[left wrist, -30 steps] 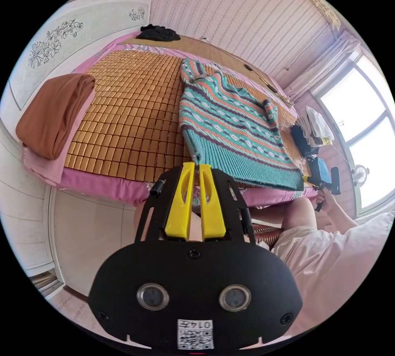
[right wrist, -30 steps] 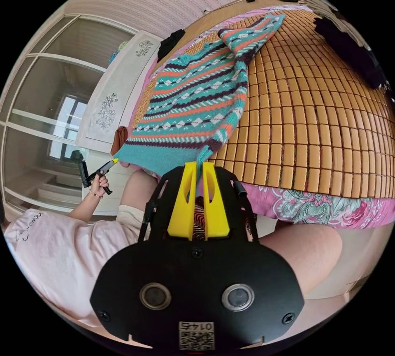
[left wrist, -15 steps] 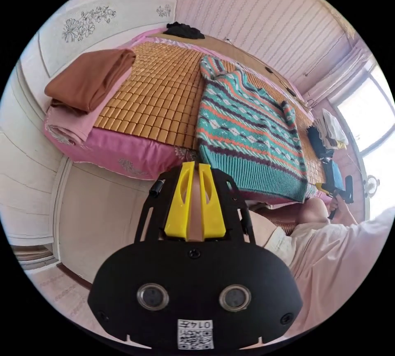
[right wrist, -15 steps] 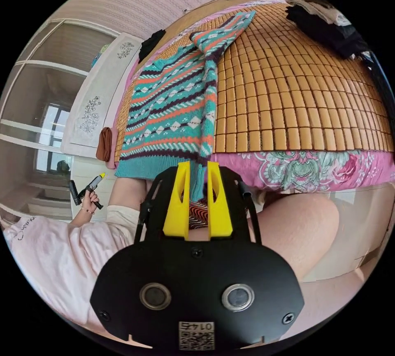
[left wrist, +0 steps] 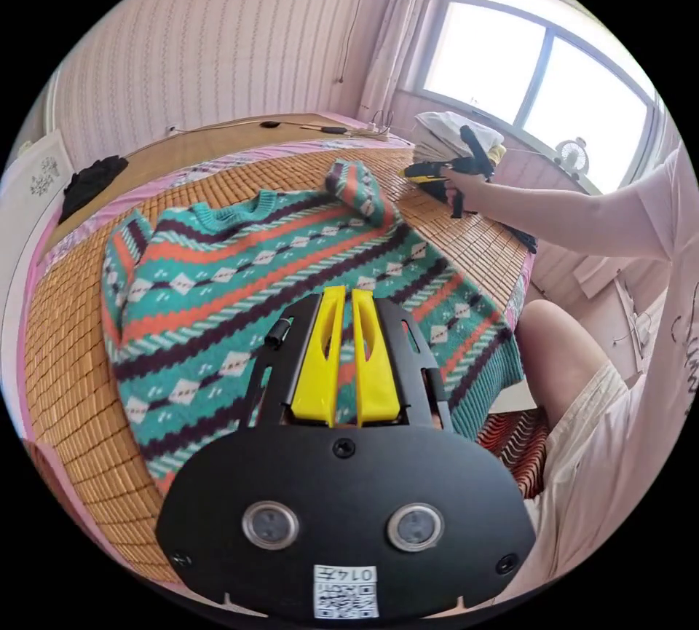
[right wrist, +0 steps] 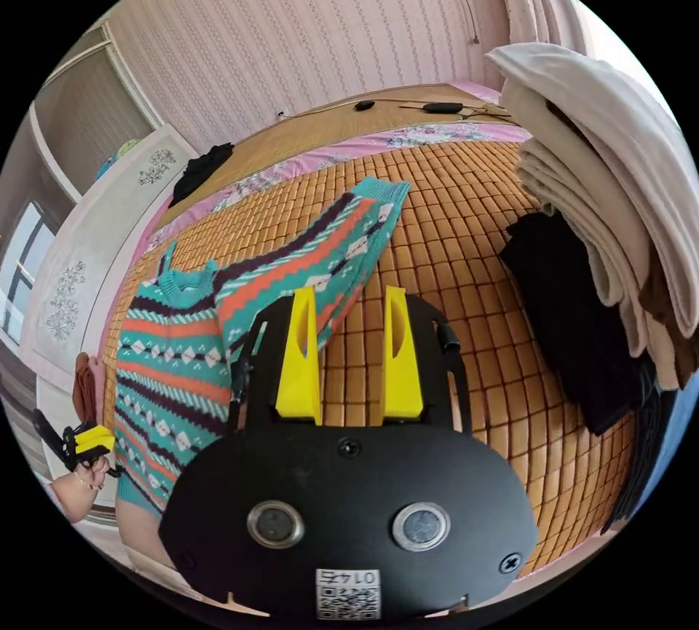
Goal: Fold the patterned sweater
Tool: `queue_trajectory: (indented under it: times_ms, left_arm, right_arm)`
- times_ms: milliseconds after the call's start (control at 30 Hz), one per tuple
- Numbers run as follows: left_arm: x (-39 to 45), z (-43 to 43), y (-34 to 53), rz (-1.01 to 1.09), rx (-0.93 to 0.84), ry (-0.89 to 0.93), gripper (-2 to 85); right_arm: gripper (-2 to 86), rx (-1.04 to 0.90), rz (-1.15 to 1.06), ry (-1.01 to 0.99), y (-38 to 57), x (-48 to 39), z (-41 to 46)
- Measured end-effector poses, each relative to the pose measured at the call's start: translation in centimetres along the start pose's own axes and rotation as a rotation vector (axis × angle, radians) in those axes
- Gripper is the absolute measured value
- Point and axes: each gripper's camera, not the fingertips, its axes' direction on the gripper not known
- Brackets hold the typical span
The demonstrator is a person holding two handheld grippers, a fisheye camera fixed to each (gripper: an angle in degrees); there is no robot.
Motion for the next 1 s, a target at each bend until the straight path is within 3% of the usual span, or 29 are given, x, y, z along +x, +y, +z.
queue_trajectory:
  times_ms: [67, 167, 233, 333, 433, 500, 667, 900, 1000]
  left_arm:
    - [-0.3, 3.4, -1.7, 0.005, 0.028, 0.051, -0.3]
    - [-0.9, 7.4, -3.5, 0.008, 0.03, 0.086, 0.2]
    - [-1.4, 9.4, -4.1, 0.024, 0.001, 0.104, 0.6]
    - [-2.6, 12.5, -4.7, 0.022, -0.069, 0.159, 1.5]
    - [-3.7, 14.7, -5.2, -0.01, -0.107, 0.222, 2.8]
    - [-3.8, 16.3, -5.8, -0.011, -0.143, 0.253, 3.8]
    - [-3.3, 20.6, -7.6, 0.018, -0.221, 0.279, 5.1]
    - [-1.6, 28.4, -9.2, 0.053, -0.333, 0.23, 5.6]
    - [-1.3, 30.9, -8.4, 0.059, -0.382, 0.195, 6.1]
  right_arm:
    - [12.8, -0.02, 0.004, 0.052, -2.7, 0.4, 3.2]
    - [8.5, -0.196, 0.046, 0.061, -5.4, 1.2, 8.4]
    - [6.0, -0.182, 0.023, 0.032, -5.5, 1.1, 8.3]
    - [4.5, -0.074, 0.04, 0.005, -2.4, 2.4, 3.7]
    - [5.0, -0.03, 0.063, 0.142, 5.0, 3.1, -4.4]
    - [6.3, -0.116, 0.107, 0.272, 12.2, 3.4, -9.0]
    - [6.8, -0.262, 0.282, 0.359, 21.5, 5.9, -14.0]
    - [13.5, 0.063, 0.476, 0.258, 16.7, 13.4, -13.3]
    - [10.2, -0.123, 0.446, 0.279, 14.5, 15.9, -7.6]
